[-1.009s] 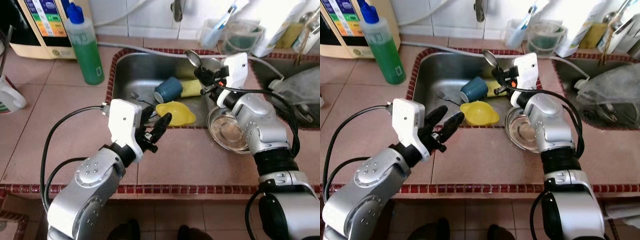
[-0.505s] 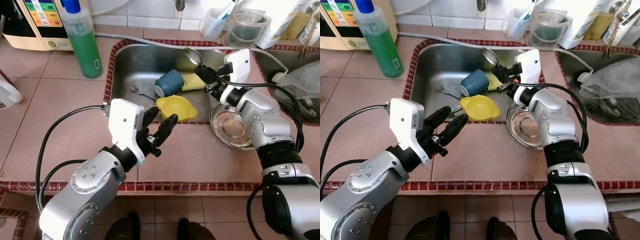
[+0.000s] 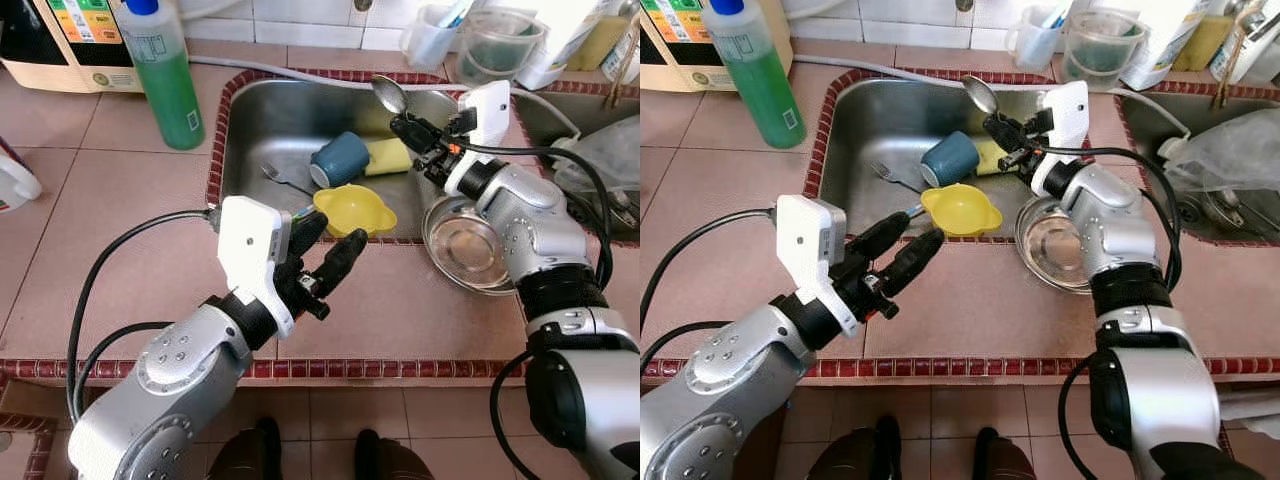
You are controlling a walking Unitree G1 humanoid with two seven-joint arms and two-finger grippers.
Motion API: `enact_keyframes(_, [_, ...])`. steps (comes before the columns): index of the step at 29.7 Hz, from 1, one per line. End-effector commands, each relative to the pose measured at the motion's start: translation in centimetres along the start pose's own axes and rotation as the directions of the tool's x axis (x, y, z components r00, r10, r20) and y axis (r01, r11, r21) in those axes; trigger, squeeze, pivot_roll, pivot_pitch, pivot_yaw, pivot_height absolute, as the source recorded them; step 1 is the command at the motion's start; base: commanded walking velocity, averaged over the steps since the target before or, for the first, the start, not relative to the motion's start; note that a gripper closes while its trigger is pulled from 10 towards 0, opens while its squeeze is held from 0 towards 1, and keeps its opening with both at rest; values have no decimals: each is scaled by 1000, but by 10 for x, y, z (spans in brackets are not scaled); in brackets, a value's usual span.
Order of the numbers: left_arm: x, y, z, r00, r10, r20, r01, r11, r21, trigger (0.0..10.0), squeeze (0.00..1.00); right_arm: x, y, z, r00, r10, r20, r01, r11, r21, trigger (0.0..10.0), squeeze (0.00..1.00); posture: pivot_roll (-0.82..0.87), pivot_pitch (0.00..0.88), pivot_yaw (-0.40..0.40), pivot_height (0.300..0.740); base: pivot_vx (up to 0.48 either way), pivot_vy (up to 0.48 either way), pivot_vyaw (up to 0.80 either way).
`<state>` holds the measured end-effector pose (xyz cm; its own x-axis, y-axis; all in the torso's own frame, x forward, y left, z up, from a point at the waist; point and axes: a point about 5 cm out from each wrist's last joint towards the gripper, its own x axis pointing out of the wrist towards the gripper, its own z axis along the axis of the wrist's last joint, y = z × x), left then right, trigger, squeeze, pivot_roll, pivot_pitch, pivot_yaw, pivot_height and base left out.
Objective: Kitchen organization
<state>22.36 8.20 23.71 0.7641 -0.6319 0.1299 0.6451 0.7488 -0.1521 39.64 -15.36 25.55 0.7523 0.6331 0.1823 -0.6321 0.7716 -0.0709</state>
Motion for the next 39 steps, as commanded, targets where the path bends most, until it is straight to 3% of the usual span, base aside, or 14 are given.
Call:
enact_keyframes(1, [-3,1,5,1000,14,14,-14,1000,13,10000,0,3,1,5,999,38,25,-38,999,6,10000,0,49,301,-69,740,0,0,0])
enact_keyframes(15, [-6,6,10,998,56,36,-56,998,2,10000,0,19,26,4,976,213,44,-215,975,53,10000,0,59,314,-77,740,0,0,0])
enact_keyframes(27, [-7,7,16,996,71,51,-71,997,-2,10000,0,24,35,-1,965,259,31,-261,963,71,10000,0,68,327,-80,740,0,0,0])
enact_keyframes(39, [-14,-9,16,998,-42,37,42,999,-4,10000,0,27,35,-2,964,263,22,-264,961,78,10000,0,74,337,-84,740,0,0,0])
